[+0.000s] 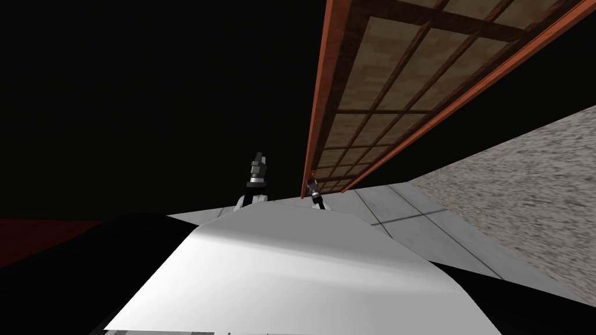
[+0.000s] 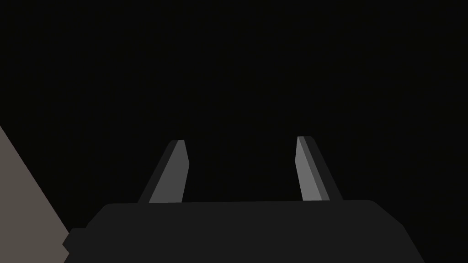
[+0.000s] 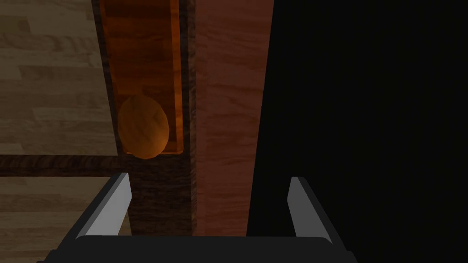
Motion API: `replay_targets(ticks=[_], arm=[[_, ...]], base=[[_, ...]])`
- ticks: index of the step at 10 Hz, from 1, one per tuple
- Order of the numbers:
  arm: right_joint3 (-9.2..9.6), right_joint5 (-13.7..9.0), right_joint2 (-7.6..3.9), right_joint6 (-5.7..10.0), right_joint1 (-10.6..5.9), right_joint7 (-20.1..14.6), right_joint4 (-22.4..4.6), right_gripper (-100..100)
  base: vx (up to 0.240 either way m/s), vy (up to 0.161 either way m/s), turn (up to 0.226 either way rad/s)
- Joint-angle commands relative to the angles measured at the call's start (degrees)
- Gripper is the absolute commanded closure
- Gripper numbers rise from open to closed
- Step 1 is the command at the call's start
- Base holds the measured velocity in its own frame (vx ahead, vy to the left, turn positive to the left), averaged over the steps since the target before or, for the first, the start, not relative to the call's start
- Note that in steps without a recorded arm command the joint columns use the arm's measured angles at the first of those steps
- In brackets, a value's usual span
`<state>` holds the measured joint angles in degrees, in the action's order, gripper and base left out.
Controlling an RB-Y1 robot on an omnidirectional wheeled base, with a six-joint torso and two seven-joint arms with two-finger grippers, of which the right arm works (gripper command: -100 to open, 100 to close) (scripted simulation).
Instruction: Pull the door open
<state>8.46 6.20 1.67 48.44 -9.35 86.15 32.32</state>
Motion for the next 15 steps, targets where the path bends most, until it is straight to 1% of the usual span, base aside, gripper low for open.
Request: replay_targets(ticks=[1, 5, 6, 7, 12, 13, 15], arm=[[-0.24, -0.57, 0.44, -0.03, -0.32, 0.46, -0.32, -100], [-0.63, -1.48, 1.20, 0.05, -0.86, 1.16, -0.90, -100], [-0.11, -1.09, 1.22, 0.16, -0.01, 1.03, -0.96, -100], [-0.11, -1.09, 1.22, 0.16, -0.01, 1.03, -0.96, 100], [-0.11, -1.09, 1.22, 0.16, -0.01, 1.03, -0.96, 100], [-0.27, -1.41, 0.62, 0.34, 0.05, 0.11, -0.82, 100], [-0.22, -1.62, 0.29, 0.33, 0.08, -0.77, -0.77, 100]], base=[[0.196, -0.049, -0.064], [0.198, -0.021, -0.073], [0.033, -0.007, -0.003], [-0.033, 0.004, 0.002], [-0.003, -0.006, -0.006], [-0.086, 0.010, 0.072], [-0.161, 0.010, 0.058]])
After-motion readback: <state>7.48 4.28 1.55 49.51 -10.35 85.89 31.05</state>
